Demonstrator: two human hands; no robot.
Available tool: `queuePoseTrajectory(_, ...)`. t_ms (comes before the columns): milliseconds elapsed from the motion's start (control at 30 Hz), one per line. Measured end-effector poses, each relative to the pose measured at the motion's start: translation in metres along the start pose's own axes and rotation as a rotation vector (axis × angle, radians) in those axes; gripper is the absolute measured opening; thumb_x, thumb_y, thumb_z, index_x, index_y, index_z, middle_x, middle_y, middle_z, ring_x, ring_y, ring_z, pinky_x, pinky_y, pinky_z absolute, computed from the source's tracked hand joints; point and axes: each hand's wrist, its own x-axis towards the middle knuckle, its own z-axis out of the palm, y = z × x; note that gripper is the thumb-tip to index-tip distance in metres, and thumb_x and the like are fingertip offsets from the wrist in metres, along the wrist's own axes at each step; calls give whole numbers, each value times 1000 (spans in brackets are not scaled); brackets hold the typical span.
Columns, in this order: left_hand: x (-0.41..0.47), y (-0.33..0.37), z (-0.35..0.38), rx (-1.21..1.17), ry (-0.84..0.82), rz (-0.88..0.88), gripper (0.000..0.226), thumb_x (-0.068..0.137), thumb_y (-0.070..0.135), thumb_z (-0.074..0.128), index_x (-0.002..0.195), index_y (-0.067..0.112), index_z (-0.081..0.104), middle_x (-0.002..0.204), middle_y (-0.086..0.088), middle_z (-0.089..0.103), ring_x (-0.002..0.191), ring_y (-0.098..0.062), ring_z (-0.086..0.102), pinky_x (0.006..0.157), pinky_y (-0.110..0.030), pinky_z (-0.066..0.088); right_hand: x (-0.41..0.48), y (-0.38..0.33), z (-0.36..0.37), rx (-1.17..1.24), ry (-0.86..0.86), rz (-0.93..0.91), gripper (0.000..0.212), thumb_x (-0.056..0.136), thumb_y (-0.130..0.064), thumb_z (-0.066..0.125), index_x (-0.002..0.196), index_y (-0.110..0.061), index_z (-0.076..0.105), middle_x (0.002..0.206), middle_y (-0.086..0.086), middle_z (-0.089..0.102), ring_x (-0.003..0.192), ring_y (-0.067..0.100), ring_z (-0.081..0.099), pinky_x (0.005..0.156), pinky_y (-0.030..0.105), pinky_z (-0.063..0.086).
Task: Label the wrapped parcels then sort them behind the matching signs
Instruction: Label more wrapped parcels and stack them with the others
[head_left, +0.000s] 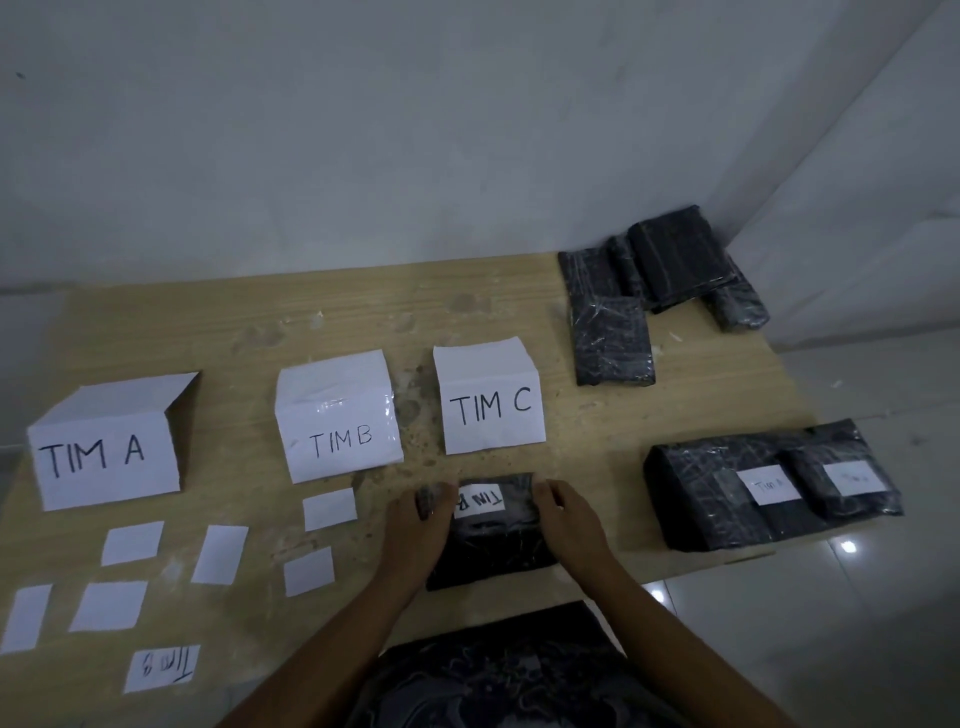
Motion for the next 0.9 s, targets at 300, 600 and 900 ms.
queuePoseTrajectory(300, 17, 65, 49, -37, -3, 191, 40, 85, 60, 55, 114, 33, 62, 110, 10, 69, 100, -8, 65, 89, -35, 55, 23, 2, -67, 228, 40, -92, 67, 78, -65, 58, 127, -20, 53, 121, -6, 61, 114, 10, 57, 94, 33, 50)
queuePoseTrajectory(600, 30, 124, 143, 116, 11, 153, 27, 99, 41, 43, 106, 17, 50, 90, -1, 58, 80, -15, 57, 82, -43, 51, 72, 17, -181, 284, 154, -140, 46, 89, -42, 62, 128, -17, 55, 124, -1, 62, 116, 13, 57, 95, 32, 51)
queuePoseTrajectory(900, 45, 178, 261, 194, -240, 168, 21, 97, 29, 53, 117, 23, 48, 114, 5, 58, 103, -11, 56, 95, -34, 46, 130, 53, -303, 170, 274, -144, 33, 95, -35, 55, 122, -16, 57, 112, -2, 62, 106, 12, 58, 83, 27, 47)
